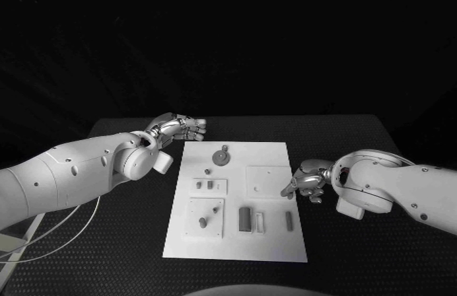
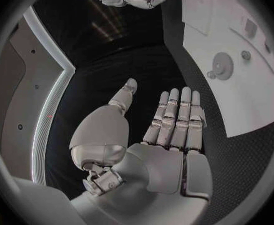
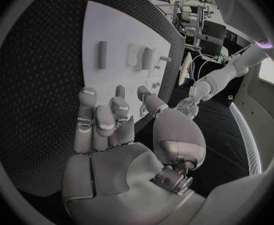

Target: Assemble the parts on the task board

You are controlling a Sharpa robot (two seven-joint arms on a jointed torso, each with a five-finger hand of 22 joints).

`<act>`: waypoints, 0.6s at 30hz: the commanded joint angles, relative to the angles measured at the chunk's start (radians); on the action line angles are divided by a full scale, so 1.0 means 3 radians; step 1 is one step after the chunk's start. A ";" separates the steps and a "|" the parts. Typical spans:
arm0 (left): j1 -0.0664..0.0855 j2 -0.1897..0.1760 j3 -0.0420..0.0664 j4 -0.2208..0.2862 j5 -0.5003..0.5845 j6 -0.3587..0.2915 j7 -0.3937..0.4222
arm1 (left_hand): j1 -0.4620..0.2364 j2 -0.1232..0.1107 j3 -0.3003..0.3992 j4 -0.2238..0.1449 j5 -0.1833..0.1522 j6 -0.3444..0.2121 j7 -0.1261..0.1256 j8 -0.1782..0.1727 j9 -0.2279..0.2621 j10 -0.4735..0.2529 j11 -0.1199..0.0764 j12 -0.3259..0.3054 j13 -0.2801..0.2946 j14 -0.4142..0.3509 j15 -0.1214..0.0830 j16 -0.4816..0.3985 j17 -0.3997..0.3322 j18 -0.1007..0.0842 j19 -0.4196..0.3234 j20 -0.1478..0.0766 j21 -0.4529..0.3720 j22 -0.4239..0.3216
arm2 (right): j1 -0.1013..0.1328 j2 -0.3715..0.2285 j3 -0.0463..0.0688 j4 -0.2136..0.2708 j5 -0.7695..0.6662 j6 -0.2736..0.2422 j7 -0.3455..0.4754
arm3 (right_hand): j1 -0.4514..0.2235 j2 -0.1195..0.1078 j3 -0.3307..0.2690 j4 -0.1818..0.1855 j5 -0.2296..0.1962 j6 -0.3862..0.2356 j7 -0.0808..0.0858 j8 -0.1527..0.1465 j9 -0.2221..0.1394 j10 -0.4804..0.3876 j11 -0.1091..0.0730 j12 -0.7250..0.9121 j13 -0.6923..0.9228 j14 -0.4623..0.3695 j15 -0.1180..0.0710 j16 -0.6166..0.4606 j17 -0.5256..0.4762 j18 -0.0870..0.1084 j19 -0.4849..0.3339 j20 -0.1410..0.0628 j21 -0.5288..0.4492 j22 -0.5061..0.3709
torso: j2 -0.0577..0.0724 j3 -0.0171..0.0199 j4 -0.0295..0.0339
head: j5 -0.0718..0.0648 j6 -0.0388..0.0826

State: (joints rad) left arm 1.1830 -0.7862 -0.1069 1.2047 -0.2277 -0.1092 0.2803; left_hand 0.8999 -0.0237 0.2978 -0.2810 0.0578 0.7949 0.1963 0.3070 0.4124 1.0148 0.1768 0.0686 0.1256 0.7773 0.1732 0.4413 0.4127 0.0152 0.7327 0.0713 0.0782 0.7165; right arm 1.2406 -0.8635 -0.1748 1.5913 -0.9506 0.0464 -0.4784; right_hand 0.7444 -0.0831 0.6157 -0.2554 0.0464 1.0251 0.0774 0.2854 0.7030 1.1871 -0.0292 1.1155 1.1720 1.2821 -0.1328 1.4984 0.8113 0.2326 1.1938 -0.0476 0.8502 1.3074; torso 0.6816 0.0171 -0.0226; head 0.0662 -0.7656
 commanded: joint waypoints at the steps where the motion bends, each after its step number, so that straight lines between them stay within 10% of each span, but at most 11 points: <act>1: 0.0003 0.0004 0.0001 0.0001 0.0018 0.0056 0.0047 | -0.0022 0.0008 -0.0004 -0.0013 -0.0017 0.0011 0.0010 -0.0009 0.0001 0.0004 0.0017 0.0012 -0.0005 0.0022 0.0010 -0.0014 0.0005 -0.0007 -0.0014 0.0016 -0.0017 -0.0005 | -0.0004 -0.0043 -0.0022 0.0026 -0.0289 0.0211 -0.0150 | -0.0053 0.0006 -0.0008 0.0015 0.0010 0.0052 -0.0006 0.0026 0.0021 0.0104 -0.0021 0.0116 0.0092 0.0005 -0.0025 0.0000 -0.0004 0.0097 -0.0002 0.0008 -0.0001 0.0053 | 0.0001 -0.0003 0.0002 | -0.0015 -0.0009; 8: 0.0003 0.0008 0.0000 -0.0002 0.0018 0.0068 0.0042 | -0.0023 0.0007 -0.0005 -0.0013 -0.0017 0.0012 0.0009 -0.0009 0.0001 0.0005 0.0017 0.0012 -0.0006 0.0021 0.0010 -0.0015 0.0006 -0.0008 -0.0015 0.0016 -0.0018 -0.0005 | -0.0029 -0.0057 -0.0116 0.0038 -0.0393 0.0282 -0.0190 | -0.0112 -0.0029 -0.0009 0.0065 0.0009 0.0083 -0.0025 0.0044 0.0062 0.0198 -0.0040 0.0244 0.0194 0.0020 -0.0043 0.0015 0.0024 0.0097 0.0015 -0.0001 0.0000 0.0052 | 0.0002 -0.0004 0.0004 | -0.0025 -0.0020; 18: 0.0002 -0.0004 0.0000 0.0003 0.0018 0.0073 0.0039 | -0.0026 0.0006 -0.0007 -0.0012 -0.0017 0.0014 0.0008 -0.0007 0.0002 0.0007 0.0016 0.0013 -0.0007 0.0020 0.0011 -0.0018 0.0007 -0.0008 -0.0016 0.0017 -0.0018 -0.0005 | -0.0225 0.0003 -0.0136 -0.0028 -0.0554 0.0264 -0.0202 | -0.0185 -0.0082 0.0010 0.0154 0.0010 0.0092 -0.0032 0.0031 0.0075 0.0169 -0.0047 0.0198 0.0153 0.0015 -0.0050 0.0015 0.0016 0.0097 0.0020 -0.0011 -0.0005 0.0052 | 0.0001 -0.0010 0.0013 | -0.0039 -0.0037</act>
State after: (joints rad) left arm 1.1830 -0.7879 -0.1074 1.2032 -0.2277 -0.1039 0.2801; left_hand 0.9000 -0.0237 0.2978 -0.2810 0.0578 0.7949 0.1963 0.3070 0.4124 1.0148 0.1767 0.0685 0.1249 0.7773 0.1732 0.4413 0.4135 0.0152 0.7327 0.0713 0.0783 0.7166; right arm 1.1751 -0.8653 -0.2156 1.5843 -1.0742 0.1059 -0.5307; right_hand 0.6978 -0.1079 0.6169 -0.2149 0.0464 1.0461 0.0698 0.2939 0.7242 1.2381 -0.0411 1.1762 1.2177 1.2877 -0.1427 1.4983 0.8168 0.2326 1.1956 -0.0462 0.8502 1.3074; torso 0.6820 0.0146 -0.0198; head 0.0549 -0.7754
